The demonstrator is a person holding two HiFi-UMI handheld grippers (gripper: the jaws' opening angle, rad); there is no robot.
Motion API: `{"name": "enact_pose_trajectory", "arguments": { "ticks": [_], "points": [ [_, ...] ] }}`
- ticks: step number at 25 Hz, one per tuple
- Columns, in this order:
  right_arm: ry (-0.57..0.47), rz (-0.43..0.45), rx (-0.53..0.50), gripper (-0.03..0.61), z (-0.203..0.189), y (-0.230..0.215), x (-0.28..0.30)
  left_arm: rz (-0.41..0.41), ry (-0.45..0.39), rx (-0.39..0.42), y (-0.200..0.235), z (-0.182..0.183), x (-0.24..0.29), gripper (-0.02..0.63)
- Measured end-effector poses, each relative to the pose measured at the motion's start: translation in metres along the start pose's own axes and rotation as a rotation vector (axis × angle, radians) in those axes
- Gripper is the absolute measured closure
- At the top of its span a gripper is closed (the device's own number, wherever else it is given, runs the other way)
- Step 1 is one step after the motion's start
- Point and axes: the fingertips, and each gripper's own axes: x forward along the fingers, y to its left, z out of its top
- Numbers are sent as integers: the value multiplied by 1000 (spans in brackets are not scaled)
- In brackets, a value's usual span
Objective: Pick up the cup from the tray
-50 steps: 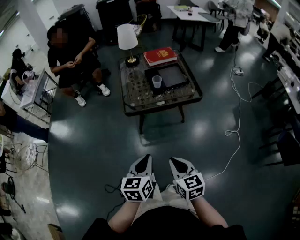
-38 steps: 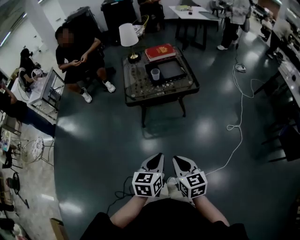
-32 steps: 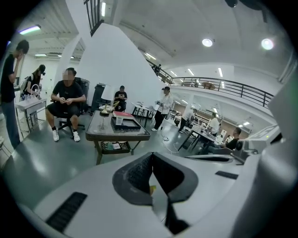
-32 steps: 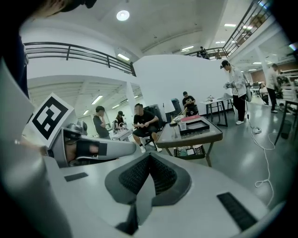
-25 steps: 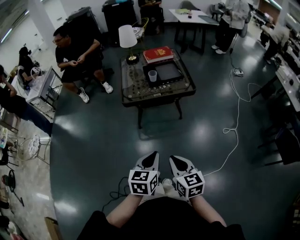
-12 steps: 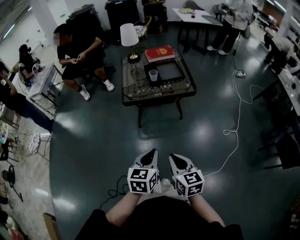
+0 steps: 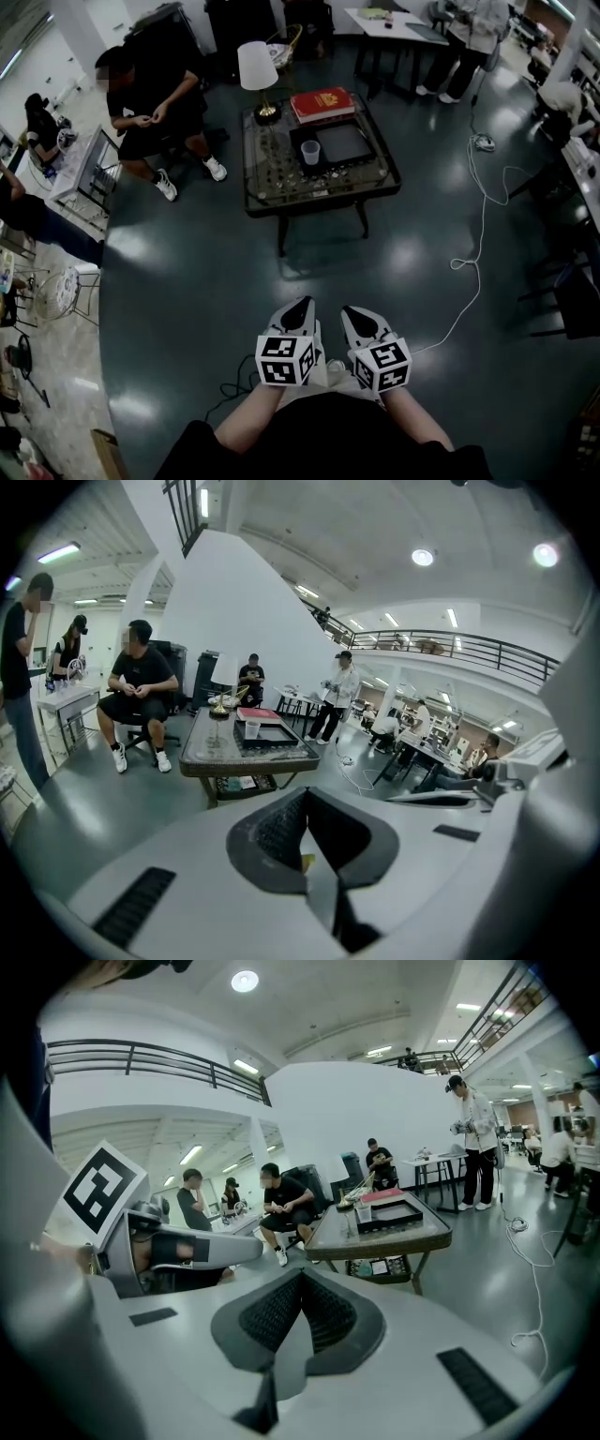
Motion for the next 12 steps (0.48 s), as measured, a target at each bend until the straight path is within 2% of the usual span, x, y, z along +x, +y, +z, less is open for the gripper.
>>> {"name": "enact_pose_trajectory", "arguments": {
  "ticks": [12],
  "points": [
    [15,5,-22,568,47,-32,78,6,-3,-17,53,49,64,603]
  ]
}}
